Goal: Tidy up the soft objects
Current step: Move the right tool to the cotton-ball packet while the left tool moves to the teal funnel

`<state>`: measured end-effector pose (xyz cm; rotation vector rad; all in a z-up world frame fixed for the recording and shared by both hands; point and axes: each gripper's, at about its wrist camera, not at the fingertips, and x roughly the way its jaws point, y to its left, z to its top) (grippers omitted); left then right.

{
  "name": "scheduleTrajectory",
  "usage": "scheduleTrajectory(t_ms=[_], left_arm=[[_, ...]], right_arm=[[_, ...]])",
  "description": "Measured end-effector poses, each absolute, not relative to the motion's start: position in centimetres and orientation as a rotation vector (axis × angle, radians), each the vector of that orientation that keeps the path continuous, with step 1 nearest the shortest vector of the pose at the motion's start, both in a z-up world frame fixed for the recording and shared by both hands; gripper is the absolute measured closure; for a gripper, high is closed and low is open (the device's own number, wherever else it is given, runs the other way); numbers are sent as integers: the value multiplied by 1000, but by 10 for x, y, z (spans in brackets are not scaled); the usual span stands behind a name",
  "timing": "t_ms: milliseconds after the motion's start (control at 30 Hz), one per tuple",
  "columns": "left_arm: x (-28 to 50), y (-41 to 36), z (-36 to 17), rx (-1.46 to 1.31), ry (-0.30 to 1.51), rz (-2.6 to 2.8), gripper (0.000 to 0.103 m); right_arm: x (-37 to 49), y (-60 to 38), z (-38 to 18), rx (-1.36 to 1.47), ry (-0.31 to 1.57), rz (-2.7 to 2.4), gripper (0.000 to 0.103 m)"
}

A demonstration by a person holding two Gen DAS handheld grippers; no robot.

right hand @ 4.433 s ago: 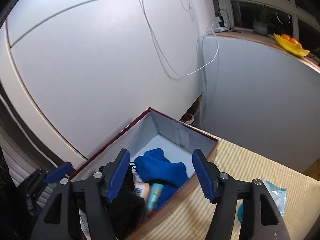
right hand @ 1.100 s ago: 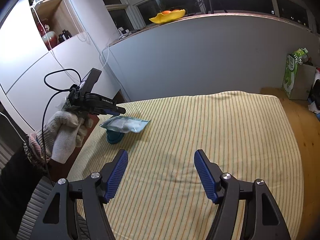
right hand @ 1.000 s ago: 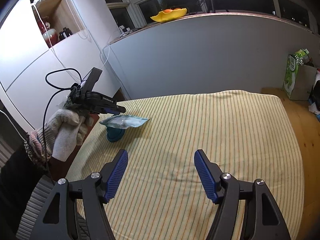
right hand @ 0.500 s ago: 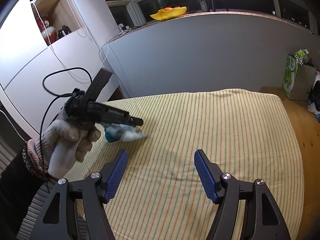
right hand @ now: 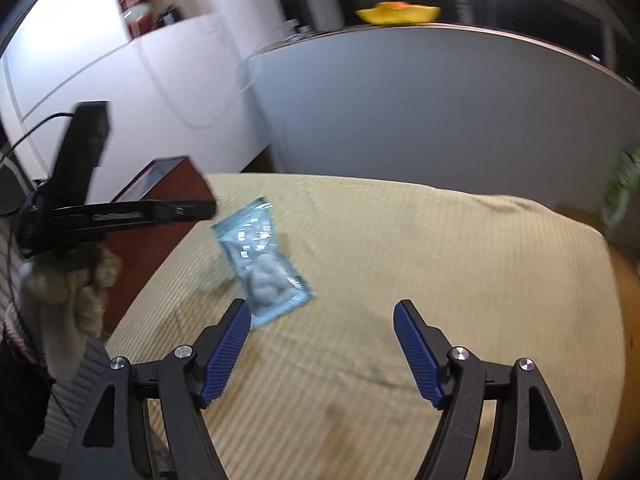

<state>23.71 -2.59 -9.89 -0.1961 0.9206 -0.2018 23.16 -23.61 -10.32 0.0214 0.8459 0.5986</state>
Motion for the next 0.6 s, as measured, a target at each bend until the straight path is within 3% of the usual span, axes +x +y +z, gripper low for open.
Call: scheduleTrajectory(t_ms=[67, 233, 600], left_arm=[[225, -22, -104, -171, 913, -173, 71], [209, -19, -112, -136, 921, -166, 71], [211, -8, -128, -130, 951, -163, 71]], right_arm=[[238, -213, -107, -49, 845, 649, 23], [251, -155, -125, -248, 853, 722, 21], [281, -112, -163, -367, 927, 677, 20]])
